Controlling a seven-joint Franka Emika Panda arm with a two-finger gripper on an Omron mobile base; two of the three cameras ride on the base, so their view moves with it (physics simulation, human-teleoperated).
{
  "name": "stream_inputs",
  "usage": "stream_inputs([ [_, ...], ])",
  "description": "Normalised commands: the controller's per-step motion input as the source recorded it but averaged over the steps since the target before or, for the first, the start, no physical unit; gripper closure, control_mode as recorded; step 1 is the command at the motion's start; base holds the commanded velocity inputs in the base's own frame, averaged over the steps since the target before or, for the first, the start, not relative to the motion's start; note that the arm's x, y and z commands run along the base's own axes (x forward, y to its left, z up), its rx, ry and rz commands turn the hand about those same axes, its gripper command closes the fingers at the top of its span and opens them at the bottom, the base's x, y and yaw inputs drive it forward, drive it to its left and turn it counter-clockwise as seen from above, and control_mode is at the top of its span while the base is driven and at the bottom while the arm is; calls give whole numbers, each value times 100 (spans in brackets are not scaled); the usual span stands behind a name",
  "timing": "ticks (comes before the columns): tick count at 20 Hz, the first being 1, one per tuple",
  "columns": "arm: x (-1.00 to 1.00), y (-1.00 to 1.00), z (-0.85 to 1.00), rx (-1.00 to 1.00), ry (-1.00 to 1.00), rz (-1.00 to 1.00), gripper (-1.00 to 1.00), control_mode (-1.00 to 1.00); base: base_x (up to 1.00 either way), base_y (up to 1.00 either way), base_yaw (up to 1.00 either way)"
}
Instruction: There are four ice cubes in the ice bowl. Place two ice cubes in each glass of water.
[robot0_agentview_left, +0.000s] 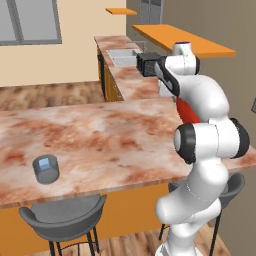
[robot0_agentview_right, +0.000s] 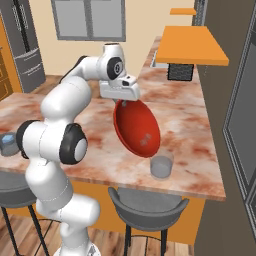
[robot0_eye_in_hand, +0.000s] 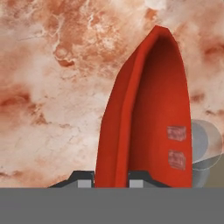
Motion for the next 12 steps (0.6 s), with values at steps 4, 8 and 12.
stream_inputs([
  [4,0,-6,0,4,0,0,100,-100,0,0,0],
  [8,0,-11,12,2,0,0,100,-100,0,0,0],
  [12,0,-16,13,2,0,0,100,-100,0,0,0],
])
